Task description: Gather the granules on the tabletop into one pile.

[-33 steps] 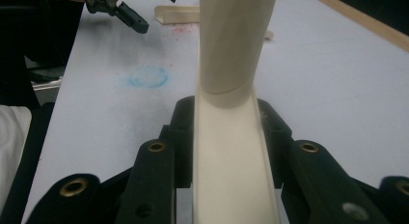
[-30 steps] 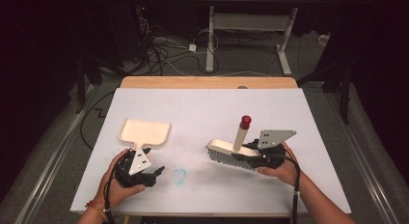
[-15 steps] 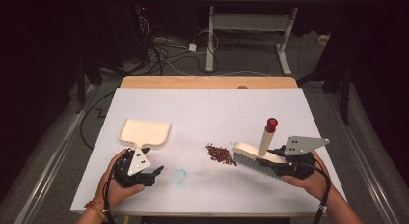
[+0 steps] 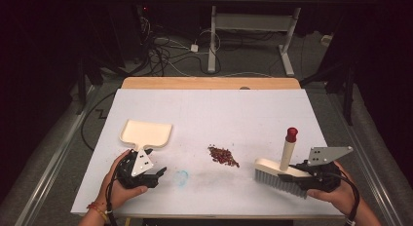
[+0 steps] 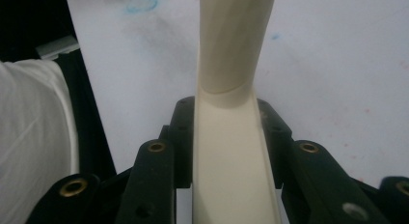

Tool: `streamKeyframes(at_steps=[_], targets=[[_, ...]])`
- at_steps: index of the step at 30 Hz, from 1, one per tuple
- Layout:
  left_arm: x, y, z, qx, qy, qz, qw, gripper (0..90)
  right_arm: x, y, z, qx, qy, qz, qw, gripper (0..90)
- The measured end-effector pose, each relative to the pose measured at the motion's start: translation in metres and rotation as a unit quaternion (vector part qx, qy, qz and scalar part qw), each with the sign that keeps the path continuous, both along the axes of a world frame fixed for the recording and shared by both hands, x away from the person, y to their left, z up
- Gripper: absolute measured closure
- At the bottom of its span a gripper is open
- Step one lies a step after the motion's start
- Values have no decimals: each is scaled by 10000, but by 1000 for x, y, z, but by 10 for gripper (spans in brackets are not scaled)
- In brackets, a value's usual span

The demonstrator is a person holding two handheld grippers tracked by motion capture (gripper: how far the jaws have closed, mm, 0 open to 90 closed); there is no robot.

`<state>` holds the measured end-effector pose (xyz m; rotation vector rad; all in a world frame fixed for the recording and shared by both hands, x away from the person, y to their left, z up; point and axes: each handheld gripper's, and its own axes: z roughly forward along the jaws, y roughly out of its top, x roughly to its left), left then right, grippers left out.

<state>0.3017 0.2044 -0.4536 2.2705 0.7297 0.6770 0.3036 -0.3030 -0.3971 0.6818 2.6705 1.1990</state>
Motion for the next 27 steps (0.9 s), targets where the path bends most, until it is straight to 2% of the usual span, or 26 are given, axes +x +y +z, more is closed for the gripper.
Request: streamKeyframes(at_steps=[3, 6, 10, 13, 16, 19, 21, 22, 23, 24, 27], targets=[[1, -2, -1, 43, 12, -20, 10000, 236, 7, -1, -1, -147, 215, 48, 9997, 671], [2, -3, -1, 62, 14, -27, 10000, 236, 18, -3, -1, -69, 604, 137, 9981, 671], [2, -4, -1, 48, 19, -55, 10000, 236, 38, -8, -7, -126, 826, 89, 9965, 670], [2, -6, -2, 79, 33, -42, 10000, 236, 53, -11, -12, -209, 864, -21, 9960, 648], [2, -7, -2, 103, 32, -55, 9999, 236, 67, -12, -15, -562, 785, -127, 9953, 584], [2, -8, -2, 112, 30, -62, 9999, 236, 80, -11, -18, -769, 640, -289, 9946, 514], [2, -8, -2, 120, 43, -70, 9999, 236, 88, -6, -20, -1105, 410, -487, 9918, 430], [2, -8, -2, 124, 48, -73, 9999, 236, 89, -3, -22, -1270, 285, -614, 9896, 434], [1, -8, -3, 129, 54, -77, 9999, 236, 89, 0, -23, -1381, 170, -623, 9883, 434], [1, -8, -3, 138, 56, -82, 9999, 236, 90, 3, -26, -1460, 41, -551, 9877, 436], [1, -8, -3, 146, 59, -97, 9998, 236, 91, 11, -33, -1367, 4, -538, 9891, 457]])
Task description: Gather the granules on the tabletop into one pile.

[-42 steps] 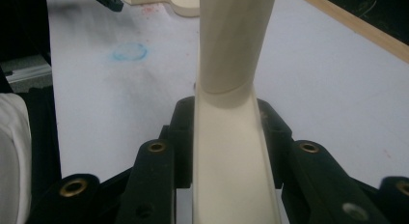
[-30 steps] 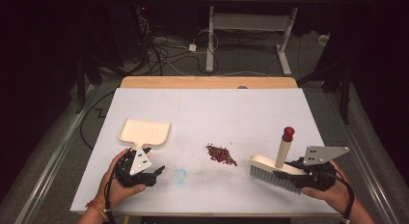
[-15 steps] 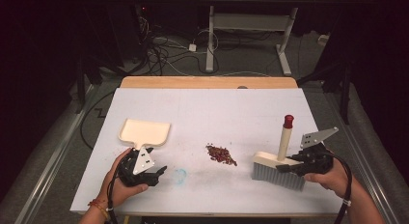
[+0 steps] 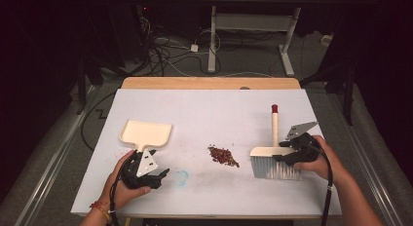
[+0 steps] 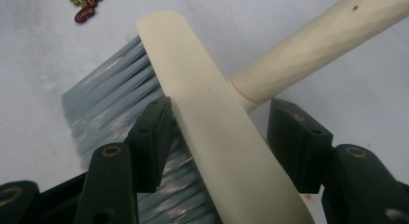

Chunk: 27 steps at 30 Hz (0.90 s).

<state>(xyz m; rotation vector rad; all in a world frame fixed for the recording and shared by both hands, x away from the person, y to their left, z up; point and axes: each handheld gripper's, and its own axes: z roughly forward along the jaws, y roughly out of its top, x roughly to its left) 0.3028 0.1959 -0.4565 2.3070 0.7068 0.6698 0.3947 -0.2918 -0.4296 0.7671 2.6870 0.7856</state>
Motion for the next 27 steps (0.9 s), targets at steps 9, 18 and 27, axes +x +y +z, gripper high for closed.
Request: streamKeyframes(at_steps=[9, 18, 27], targets=[[-1, 1, 1, -5, -19, -22, 10000, 236, -1, -3, 3, 327, -846, -657, 9937, 464], [-4, 5, 5, -85, -164, 26, 9998, 234, -36, -2, 16, 1051, -1695, -1285, 9714, 360], [-6, 3, 7, -156, -393, 77, 9991, 186, -91, -2, 28, 2007, -2780, -1436, 9284, 241]])
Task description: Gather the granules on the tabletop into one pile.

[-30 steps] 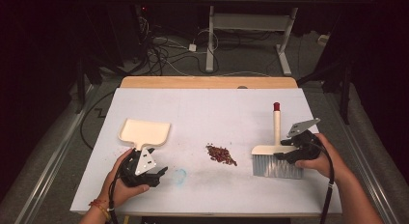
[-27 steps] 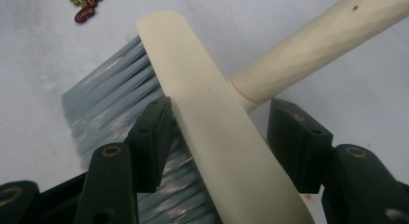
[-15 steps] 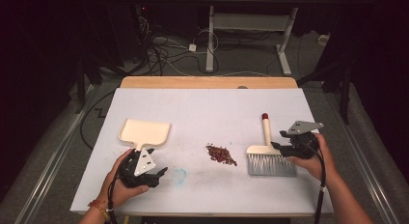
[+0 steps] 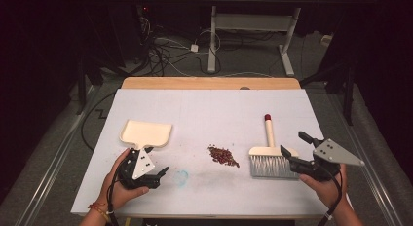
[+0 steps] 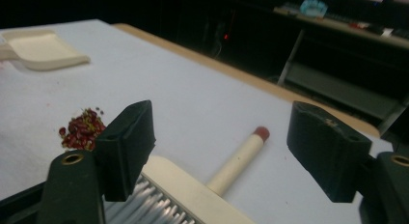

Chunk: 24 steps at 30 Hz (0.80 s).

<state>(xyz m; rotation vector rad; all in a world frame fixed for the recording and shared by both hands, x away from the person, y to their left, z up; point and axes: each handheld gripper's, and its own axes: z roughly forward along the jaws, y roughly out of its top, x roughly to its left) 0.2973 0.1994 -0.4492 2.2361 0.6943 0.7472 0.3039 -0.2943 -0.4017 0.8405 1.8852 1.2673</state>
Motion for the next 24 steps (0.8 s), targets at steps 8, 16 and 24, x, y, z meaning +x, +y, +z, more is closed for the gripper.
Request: streamKeyframes(at_steps=[8, 16, 24], targets=[[-2, 1, 1, -64, -33, 95, 9999, 172, -10, 14, -12, -278, 13, -89, 9996, 192], [-2, 3, 0, -93, -57, 106, 9999, 171, -10, 16, -13, -327, -24, -180, 9993, 191], [-1, 2, 0, -66, -52, 116, 9999, 171, -8, 17, -16, -337, 40, -159, 9993, 195]])
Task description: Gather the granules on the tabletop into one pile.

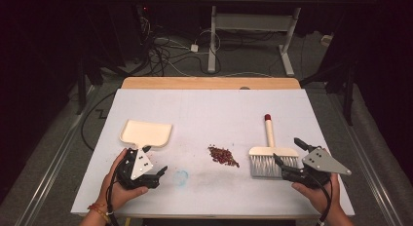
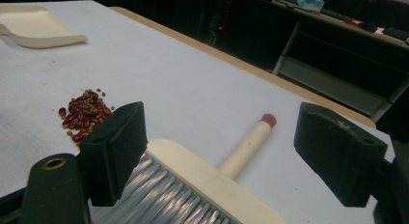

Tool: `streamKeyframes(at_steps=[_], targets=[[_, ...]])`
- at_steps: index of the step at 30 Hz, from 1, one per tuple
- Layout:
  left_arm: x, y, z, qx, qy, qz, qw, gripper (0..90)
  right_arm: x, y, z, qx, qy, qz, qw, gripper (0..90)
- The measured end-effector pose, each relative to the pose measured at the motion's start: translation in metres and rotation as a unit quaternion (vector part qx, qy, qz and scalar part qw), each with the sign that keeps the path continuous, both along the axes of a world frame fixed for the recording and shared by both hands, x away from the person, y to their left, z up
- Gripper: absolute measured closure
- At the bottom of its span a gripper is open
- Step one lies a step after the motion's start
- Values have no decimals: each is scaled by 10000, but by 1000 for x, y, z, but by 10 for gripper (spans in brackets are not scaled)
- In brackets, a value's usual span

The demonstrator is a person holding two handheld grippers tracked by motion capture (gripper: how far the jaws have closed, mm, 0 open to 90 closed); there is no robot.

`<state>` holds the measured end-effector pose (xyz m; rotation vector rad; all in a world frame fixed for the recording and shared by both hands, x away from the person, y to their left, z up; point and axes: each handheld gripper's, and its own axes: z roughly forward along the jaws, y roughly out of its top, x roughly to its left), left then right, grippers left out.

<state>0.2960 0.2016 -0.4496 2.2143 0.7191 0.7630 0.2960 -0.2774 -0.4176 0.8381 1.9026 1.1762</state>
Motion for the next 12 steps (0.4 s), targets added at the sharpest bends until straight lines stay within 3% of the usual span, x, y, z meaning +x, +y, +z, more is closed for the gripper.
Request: streamKeyframes(at_steps=[12], targets=[[7, -8, -2, 72, 44, -96, 9999, 171, -4, -1, -3, -99, 7, -10, 10000, 202]])
